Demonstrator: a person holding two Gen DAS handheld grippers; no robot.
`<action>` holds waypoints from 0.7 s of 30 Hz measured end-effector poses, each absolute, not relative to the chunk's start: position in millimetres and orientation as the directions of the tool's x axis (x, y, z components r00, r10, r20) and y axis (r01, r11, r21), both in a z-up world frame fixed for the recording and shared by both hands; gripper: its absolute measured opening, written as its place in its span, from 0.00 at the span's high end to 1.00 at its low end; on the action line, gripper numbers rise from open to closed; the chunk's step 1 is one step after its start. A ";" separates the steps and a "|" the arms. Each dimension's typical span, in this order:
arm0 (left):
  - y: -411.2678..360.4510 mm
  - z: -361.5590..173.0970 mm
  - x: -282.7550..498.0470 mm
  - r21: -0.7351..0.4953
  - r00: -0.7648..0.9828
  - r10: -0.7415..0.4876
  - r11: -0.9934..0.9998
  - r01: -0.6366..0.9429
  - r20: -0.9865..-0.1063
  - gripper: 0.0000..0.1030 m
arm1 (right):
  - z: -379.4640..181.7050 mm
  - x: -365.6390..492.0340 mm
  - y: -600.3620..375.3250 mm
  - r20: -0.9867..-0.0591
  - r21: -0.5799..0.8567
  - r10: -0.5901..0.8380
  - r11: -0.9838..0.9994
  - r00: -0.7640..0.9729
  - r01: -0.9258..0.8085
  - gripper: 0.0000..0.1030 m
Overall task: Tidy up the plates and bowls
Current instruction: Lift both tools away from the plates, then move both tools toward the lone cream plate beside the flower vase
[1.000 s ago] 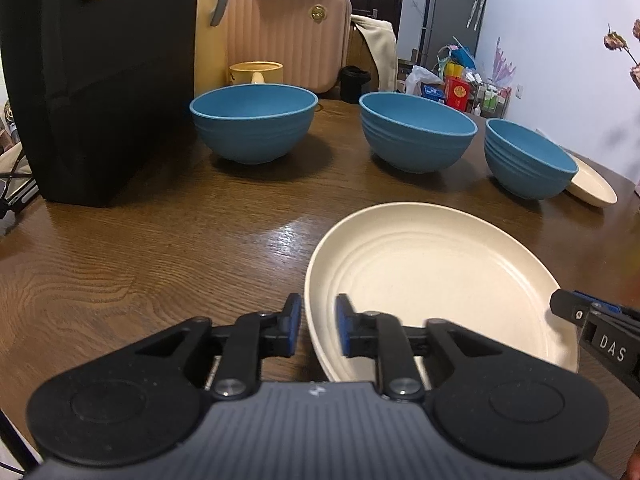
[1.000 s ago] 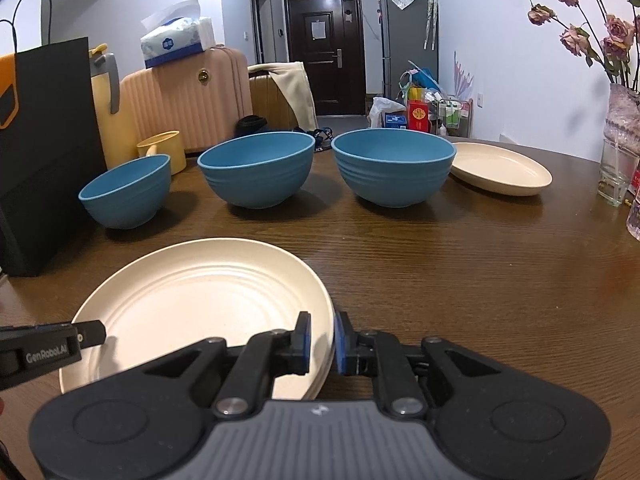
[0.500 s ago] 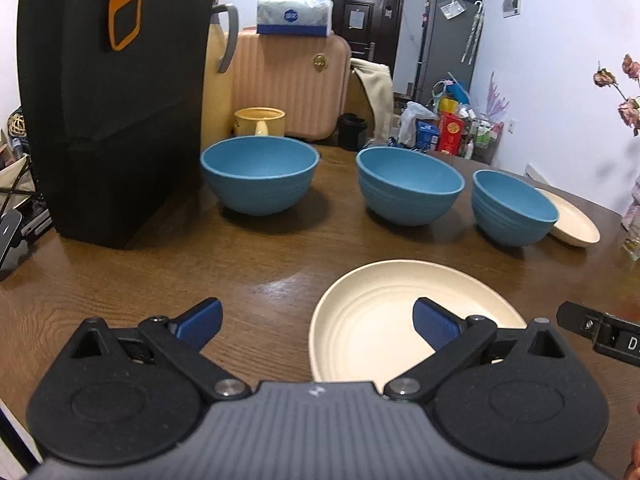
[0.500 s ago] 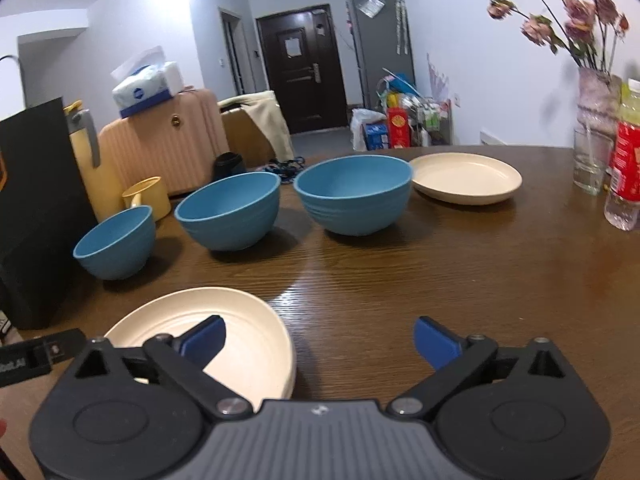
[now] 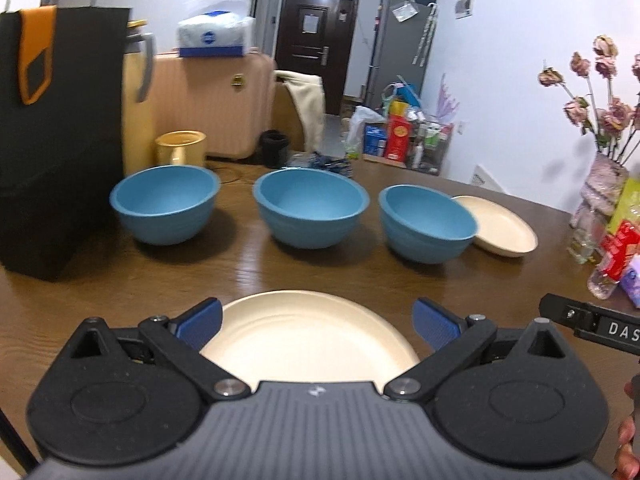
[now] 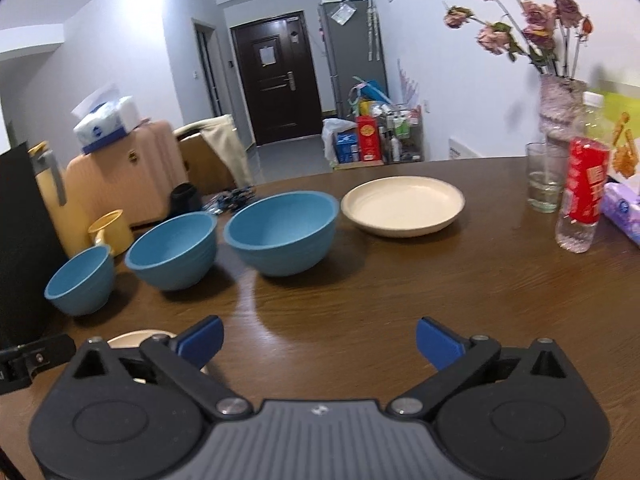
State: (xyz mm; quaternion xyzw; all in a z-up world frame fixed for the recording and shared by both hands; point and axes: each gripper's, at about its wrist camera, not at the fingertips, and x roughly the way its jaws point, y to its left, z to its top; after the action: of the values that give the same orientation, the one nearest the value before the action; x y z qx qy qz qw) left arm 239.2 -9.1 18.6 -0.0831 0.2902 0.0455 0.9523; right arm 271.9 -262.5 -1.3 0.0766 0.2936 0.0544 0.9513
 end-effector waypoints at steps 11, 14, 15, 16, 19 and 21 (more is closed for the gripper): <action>-98.5 24.5 289.0 -0.190 0.821 -0.028 0.977 -0.098 -0.571 0.00 | 9.8 313.9 -343.6 -0.536 0.177 0.090 0.984 0.839 0.007 0.00; -125.6 21.2 304.7 -0.194 0.820 -0.032 0.976 -0.098 -0.572 0.00 | 9.6 331.0 -366.0 -0.533 0.188 0.081 0.982 0.842 0.024 0.00; -132.2 19.9 308.6 -0.196 0.820 -0.032 0.976 -0.098 -0.572 0.00 | 8.9 336.8 -372.4 -0.532 0.193 0.080 0.981 0.843 0.029 0.00; -140.1 18.4 313.6 -0.197 0.820 -0.031 0.975 -0.100 -0.572 0.00 | 8.0 343.7 -379.9 -0.531 0.199 0.079 0.979 0.843 0.033 0.00; -163.9 10.6 329.3 -0.195 0.817 -0.020 0.974 -0.113 -0.576 0.00 | 3.3 361.8 -396.9 -0.529 0.210 0.076 0.977 0.845 0.044 0.00; -178.3 4.3 340.0 -0.198 0.816 -0.022 0.973 -0.114 -0.578 0.00 | -1.7 374.9 -406.9 -0.529 0.215 0.073 0.975 0.845 0.050 0.00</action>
State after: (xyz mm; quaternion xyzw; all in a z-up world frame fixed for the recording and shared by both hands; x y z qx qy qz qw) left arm 340.0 -178.3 4.3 -0.1126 0.3026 0.0245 0.9461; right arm 374.9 -406.9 -1.7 0.1107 0.2779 0.0060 0.9542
